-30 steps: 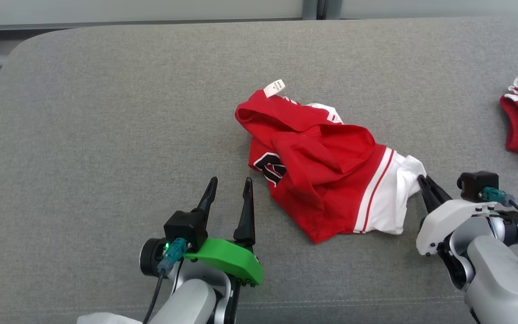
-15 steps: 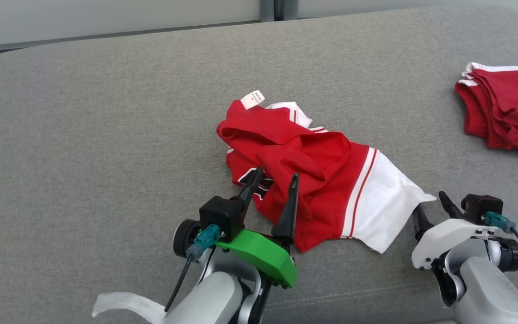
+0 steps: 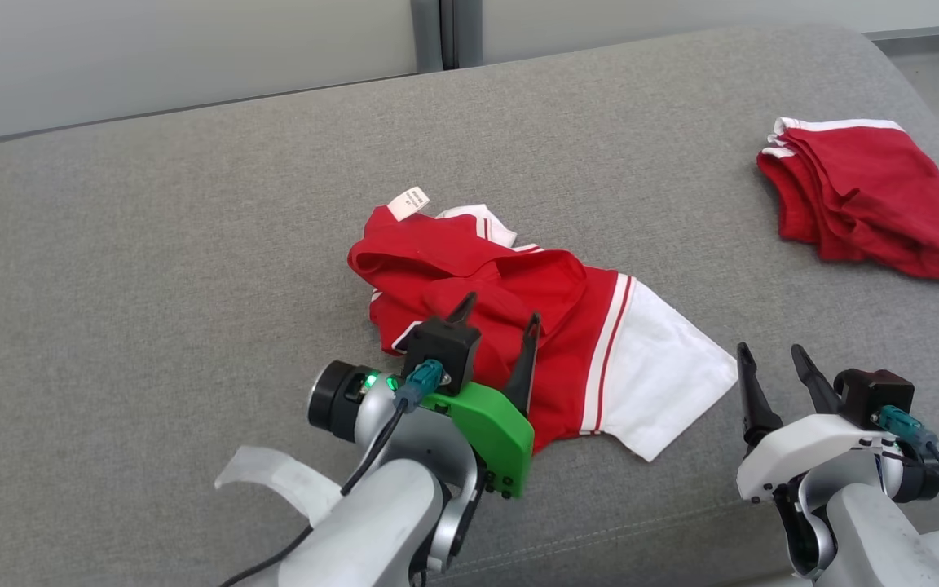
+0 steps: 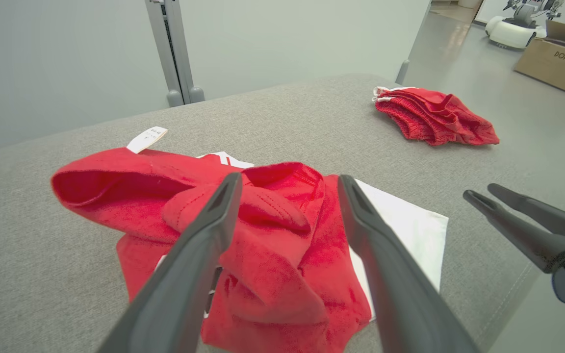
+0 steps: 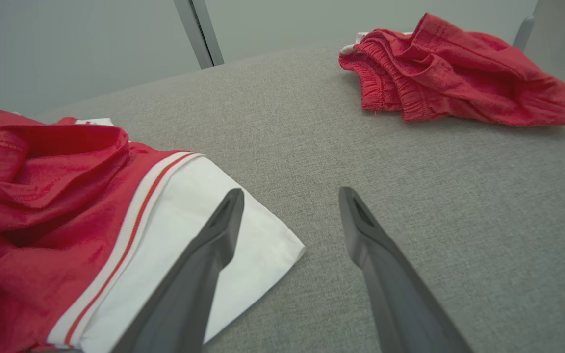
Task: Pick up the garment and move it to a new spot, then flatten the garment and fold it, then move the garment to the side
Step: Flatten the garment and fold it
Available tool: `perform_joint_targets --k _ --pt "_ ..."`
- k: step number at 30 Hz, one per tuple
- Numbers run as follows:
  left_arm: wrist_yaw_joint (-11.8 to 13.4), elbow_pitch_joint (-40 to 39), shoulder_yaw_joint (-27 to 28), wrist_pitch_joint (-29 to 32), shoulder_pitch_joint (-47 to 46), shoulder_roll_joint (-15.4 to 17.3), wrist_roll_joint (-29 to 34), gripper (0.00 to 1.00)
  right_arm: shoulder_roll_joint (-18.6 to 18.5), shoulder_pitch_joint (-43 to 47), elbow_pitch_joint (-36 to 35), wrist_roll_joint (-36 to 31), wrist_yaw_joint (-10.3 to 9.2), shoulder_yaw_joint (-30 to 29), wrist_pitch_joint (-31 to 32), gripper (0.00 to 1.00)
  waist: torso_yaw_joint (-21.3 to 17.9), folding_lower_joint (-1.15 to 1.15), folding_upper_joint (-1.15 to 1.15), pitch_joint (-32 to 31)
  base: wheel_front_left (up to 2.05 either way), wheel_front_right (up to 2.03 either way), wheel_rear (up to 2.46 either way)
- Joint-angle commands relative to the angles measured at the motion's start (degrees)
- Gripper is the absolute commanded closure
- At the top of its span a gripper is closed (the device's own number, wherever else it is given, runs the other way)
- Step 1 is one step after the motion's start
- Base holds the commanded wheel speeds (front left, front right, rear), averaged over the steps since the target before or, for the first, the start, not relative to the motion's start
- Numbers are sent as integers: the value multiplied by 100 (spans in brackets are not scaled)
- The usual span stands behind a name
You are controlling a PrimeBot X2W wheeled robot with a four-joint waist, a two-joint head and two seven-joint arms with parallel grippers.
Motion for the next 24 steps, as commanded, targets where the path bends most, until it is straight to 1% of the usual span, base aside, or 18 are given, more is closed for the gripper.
perform_joint_targets --k 1,7,12,15,16,17,18,19,20,24 --pt "83 156 -16 74 -173 90 120 0 19 89 -115 -80 -7 11 -2 0 -74 0 0 -47 0 0 0" --pt "224 649 -65 278 -485 131 309 0 106 219 -521 -170 -7 24 149 0 -150 0 0 -71 0 0 0" --pt "170 915 -147 570 -634 115 293 0 139 306 -758 -209 -7 7 244 0 -160 0 0 -81 0 0 0" --pt "201 1109 -216 758 -767 153 370 1 167 365 -887 -225 -7 -4 335 0 -172 0 0 -93 0 0 0" --pt "191 1172 -259 821 -794 161 388 21 175 380 -928 -232 -7 -9 342 0 -176 0 0 -96 0 0 0" --pt "166 1205 -271 861 -813 153 369 47 185 400 -964 -236 -7 -11 370 0 -179 0 0 -97 0 0 0" --pt "141 1236 -262 887 -824 134 313 60 195 423 -997 -237 -7 -13 390 0 -181 0 0 -96 0 0 0" --pt "121 1270 -263 932 -836 121 280 82 202 444 -1024 -236 -7 -13 396 0 -182 0 0 -97 0 0 0" --pt "105 1300 -272 951 -847 116 269 100 207 456 -1052 -234 -7 -15 419 0 -182 0 0 -98 0 0 0" --pt "26 1446 -294 1060 -814 110 174 100 222 516 -1149 -225 -7 -68 464 0 -138 0 0 -103 0 0 0"
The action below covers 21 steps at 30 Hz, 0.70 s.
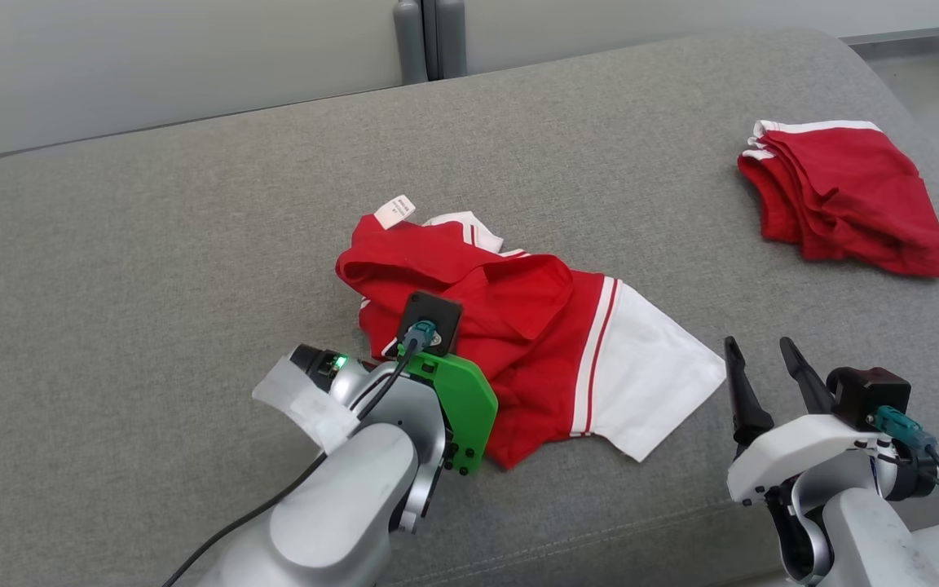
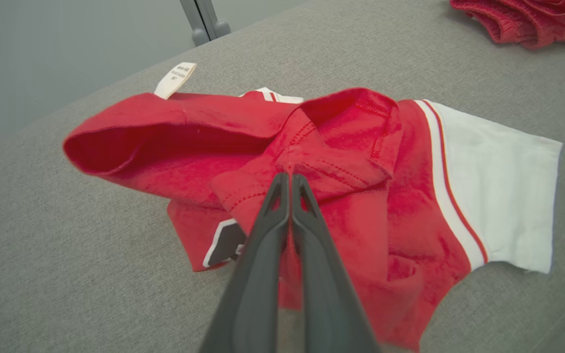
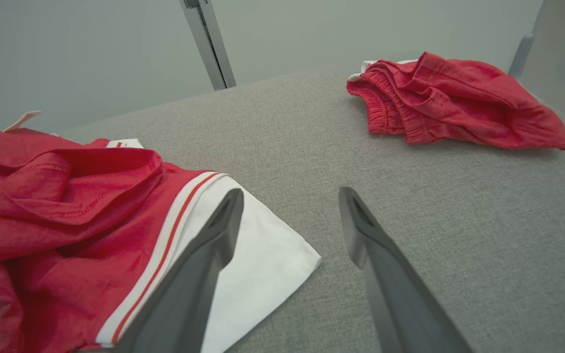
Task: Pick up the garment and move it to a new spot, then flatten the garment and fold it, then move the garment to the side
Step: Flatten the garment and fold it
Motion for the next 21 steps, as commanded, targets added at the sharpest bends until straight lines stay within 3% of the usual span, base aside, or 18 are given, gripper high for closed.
perform_joint_targets --k 1,11,17,21 --pt "-20 16 29 -58 -38 7 -23 100 7 102 -30 -21 -7 -23 8 0 29 0 0 -1 0 0 0" --pt "286 -274 833 -1290 -3 160 -288 100 -22 174 -198 -69 -7 -228 50 0 439 0 0 -45 0 0 0" --pt "512 -311 1646 -2118 424 382 -716 100 -13 213 -301 -109 -7 -353 77 0 804 0 0 -85 0 0 0" --pt "511 -231 1997 -2383 853 483 -1027 100 -2 246 -359 -133 -7 -403 110 0 1014 0 0 -85 0 0 0"
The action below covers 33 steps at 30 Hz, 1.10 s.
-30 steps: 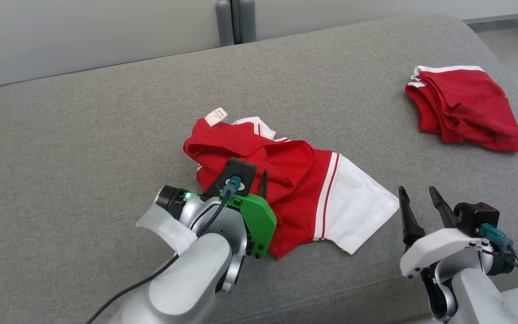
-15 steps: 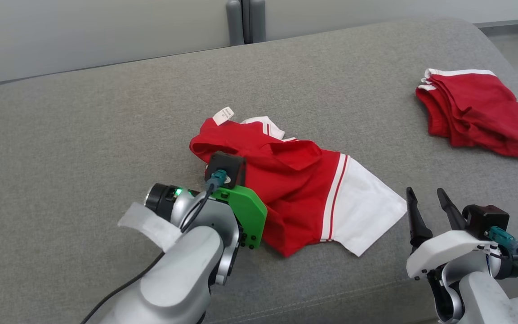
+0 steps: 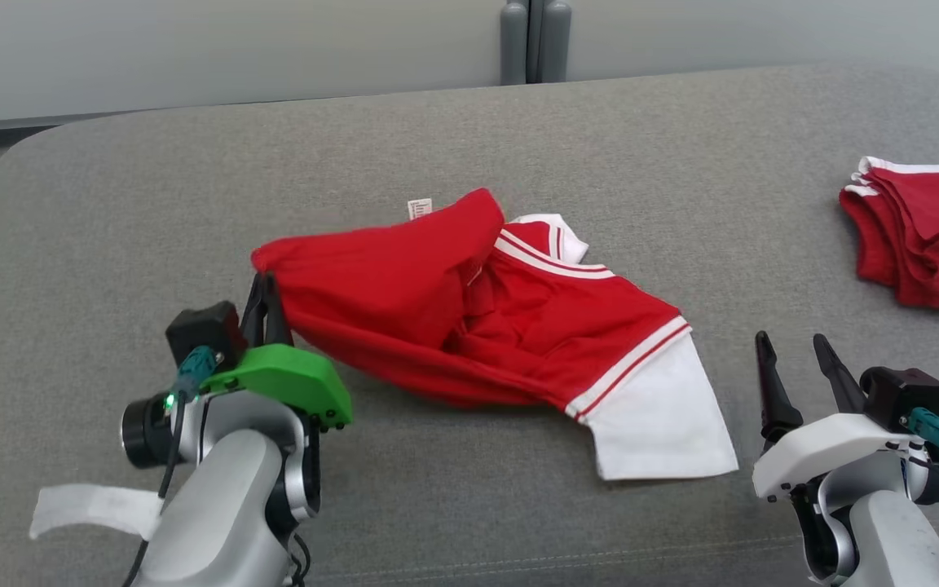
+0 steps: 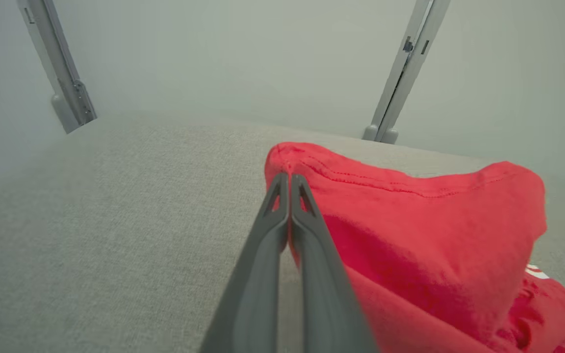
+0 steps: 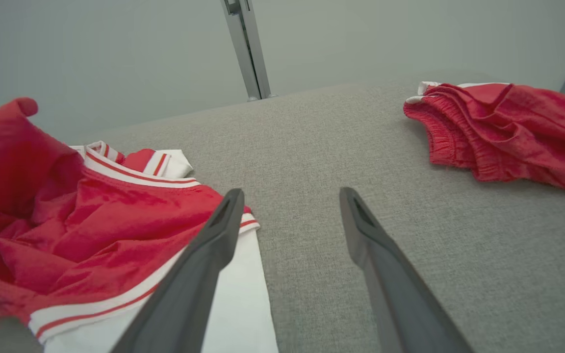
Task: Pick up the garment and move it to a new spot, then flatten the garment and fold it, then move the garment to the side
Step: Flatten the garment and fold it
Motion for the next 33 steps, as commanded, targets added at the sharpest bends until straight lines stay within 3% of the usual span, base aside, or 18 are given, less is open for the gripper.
perform_joint_targets --k 1,11,19,20,21,22,23,27,33 --pt "-17 27 112 -106 276 57 -134 100 0 103 -49 -45 -7 -49 30 0 248 0 0 -10 0 0 0" --pt "-22 189 267 -190 1234 104 -477 100 28 192 -136 -103 -7 -218 158 0 551 0 0 34 0 0 0" --pt "-151 706 192 -23 1582 -68 -715 100 52 162 -173 -137 -7 -188 271 0 490 0 0 55 0 0 0" --pt "-220 848 231 -96 1603 -96 -774 59 55 196 -201 -142 -7 -212 305 0 415 0 0 65 0 0 0" --pt "-235 873 243 -123 1610 -97 -786 54 55 209 -204 -148 -7 -217 308 0 401 0 0 66 0 0 0" --pt "-244 893 258 -125 1621 -92 -795 16 55 214 -209 -152 -7 -226 309 0 387 0 0 66 0 0 0" --pt "-268 925 265 -147 1658 -70 -805 0 57 217 -217 -149 -7 -228 315 0 361 0 0 61 0 0 0" --pt "-287 835 349 -193 1786 72 -856 0 63 243 -234 -153 -7 -232 310 0 310 0 0 45 0 0 0" --pt "-84 357 604 -316 2053 472 -784 0 70 316 -260 -156 -7 -234 291 0 235 0 0 -6 0 0 0"
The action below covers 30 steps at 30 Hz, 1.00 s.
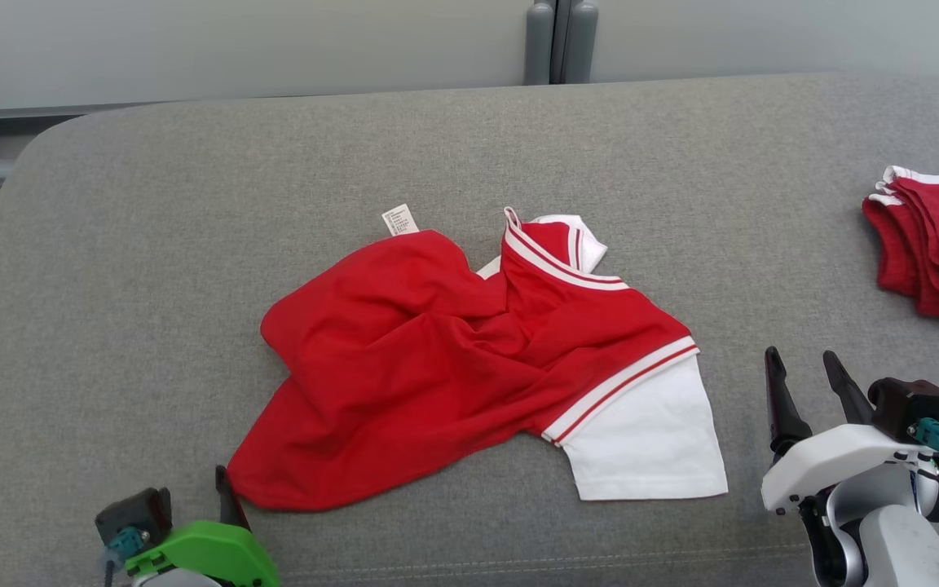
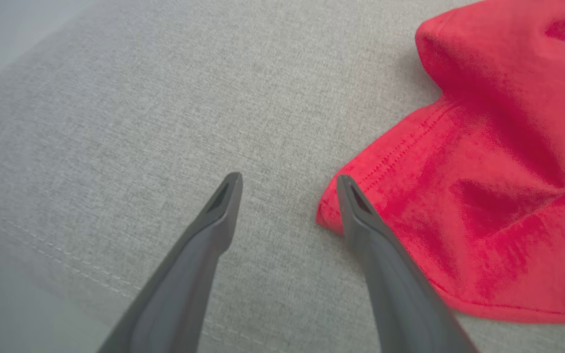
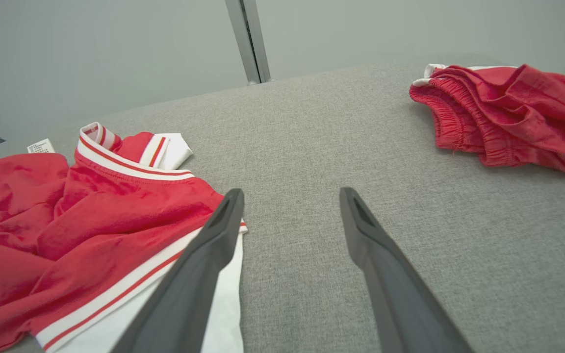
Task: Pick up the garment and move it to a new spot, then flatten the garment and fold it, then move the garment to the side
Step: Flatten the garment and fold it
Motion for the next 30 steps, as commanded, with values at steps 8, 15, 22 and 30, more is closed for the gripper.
perform_joint_targets --k 8,15,22,30 --pt "174 -986 -157 156 -413 304 394 0 -9 106 -76 -74 -7 47 48 0 -143 0 0 -97 0 0 0" --pt "145 -1213 -481 407 -841 178 597 0 -9 91 -100 -48 -7 197 71 0 -313 0 0 -111 0 0 0" --pt "107 -1244 -604 305 -879 40 645 0 -15 155 -224 -46 -7 233 17 0 -459 0 0 -150 0 0 0" --pt "-236 -1128 -650 250 -934 191 592 0 -9 183 -484 -100 -7 190 99 0 -529 0 0 -109 0 0 0"
